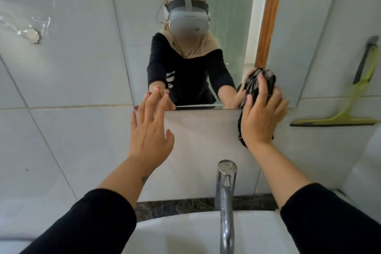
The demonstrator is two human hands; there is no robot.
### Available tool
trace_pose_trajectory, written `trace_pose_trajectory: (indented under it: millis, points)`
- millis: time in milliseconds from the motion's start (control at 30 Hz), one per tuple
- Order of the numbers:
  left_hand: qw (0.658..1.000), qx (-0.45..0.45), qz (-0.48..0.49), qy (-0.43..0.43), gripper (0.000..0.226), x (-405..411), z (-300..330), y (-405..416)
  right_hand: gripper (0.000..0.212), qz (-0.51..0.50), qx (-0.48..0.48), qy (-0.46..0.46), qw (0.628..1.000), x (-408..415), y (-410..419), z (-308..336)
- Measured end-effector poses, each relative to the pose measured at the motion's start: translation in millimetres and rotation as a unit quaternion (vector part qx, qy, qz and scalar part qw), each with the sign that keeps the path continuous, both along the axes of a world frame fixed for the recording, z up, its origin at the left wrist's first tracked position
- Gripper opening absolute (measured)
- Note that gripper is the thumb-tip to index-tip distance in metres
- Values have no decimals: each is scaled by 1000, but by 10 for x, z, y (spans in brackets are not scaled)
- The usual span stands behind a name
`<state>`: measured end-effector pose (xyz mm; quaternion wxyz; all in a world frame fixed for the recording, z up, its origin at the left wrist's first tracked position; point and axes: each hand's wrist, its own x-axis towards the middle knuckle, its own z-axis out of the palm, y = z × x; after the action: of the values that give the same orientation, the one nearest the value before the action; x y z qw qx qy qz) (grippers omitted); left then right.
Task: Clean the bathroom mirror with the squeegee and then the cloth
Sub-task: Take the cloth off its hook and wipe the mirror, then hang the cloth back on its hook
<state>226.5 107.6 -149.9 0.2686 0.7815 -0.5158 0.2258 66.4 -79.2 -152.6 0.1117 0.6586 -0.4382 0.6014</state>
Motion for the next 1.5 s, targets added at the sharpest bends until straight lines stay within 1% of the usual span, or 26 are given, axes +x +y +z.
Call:
trace_pose_trajectory:
  millis: [133, 267, 333, 400, 467, 567, 600, 667, 700, 733, 767, 833, 933, 967, 1033, 1100, 1200, 1267, 1300, 1333, 1400, 1467, 1500]
  points:
    - [999, -20, -10, 27, 86, 85, 36, 126, 53, 45, -84, 121, 988, 509, 407, 15]
    - [997, -46, -27, 46, 85, 232, 34, 297, 62, 100, -121, 223, 962, 947, 740, -32]
    - [995, -64, -48, 67, 80, 330, 17, 401, 66, 133, -125, 264, 947, 1128, 923, -47]
    - [987, -94, -53, 121, 68, 427, 16, 522, 64, 192, -124, 289, 930, 1315, 1121, -20]
    - [970, -139, -53, 192, 55, 467, 50, 620, 54, 284, -100, 281, 911, 1447, 1294, 49]
    - [934, -217, -65, 276, 37, 574, 205, 814, 48, 444, -48, 212, 869, 1644, 1510, 339]
    - [923, -242, -72, 290, 32, 619, 289, 876, 47, 483, -40, 194, 853, 1717, 1573, 455]
    - [908, -284, -75, 298, 25, 714, 481, 983, 47, 571, 6, 163, 805, 1871, 1697, 700]
    - [907, -296, -70, 292, 24, 767, 583, 1025, 47, 610, 38, 152, 777, 1952, 1756, 825]
    - [909, -303, -63, 280, 25, 823, 681, 1064, 47, 632, 56, 149, 758, 2029, 1806, 940]
    - [914, -305, -52, 261, 27, 889, 770, 1097, 47, 632, 55, 156, 757, 2102, 1844, 1045]
    - [935, -290, -10, 205, 31, 1049, 929, 1171, 46, 588, 5, 188, 787, 2225, 1885, 1229]
    - [956, -255, 65, 128, 42, 1308, 1134, 1242, 47, 440, -123, 250, 854, 2386, 1892, 1466]
    - [961, -242, 93, 94, 45, 1381, 1191, 1248, 47, 394, -153, 264, 867, 2446, 1896, 1530]
    - [968, -199, 144, 46, 50, 1525, 1262, 1230, 47, 330, -179, 282, 883, 2576, 1904, 1606]
    - [970, -164, 173, 50, 53, 1667, 1250, 1196, 49, 285, -187, 288, 895, 2675, 1908, 1583]
    - [963, -177, 177, 97, 53, 1753, 1133, 1137, 47, 267, -193, 266, 906, 2727, 1912, 1423]
    - [961, -197, 160, 110, 50, 1731, 1047, 1111, 44, 276, -169, 247, 913, 2728, 1959, 1327]
    - [959, -205, 152, 121, 48, 1726, 1004, 1101, 44, 284, -140, 238, 918, 2711, 2003, 1296]
    - [957, -218, 142, 129, 47, 1732, 968, 1094, 44, 296, -99, 228, 922, 2689, 2054, 1278]
    - [949, -234, 122, 175, 45, 1732, 909, 1080, 44, 330, 5, 213, 919, 2645, 2160, 1257]
    - [947, -219, 116, 204, 44, 1644, 814, 1104, 44, 377, 114, 212, 894, 2572, 2230, 1226]
    - [946, -215, 110, 217, 44, 1614, 750, 1144, 45, 409, 170, 216, 870, 2491, 2247, 1215]
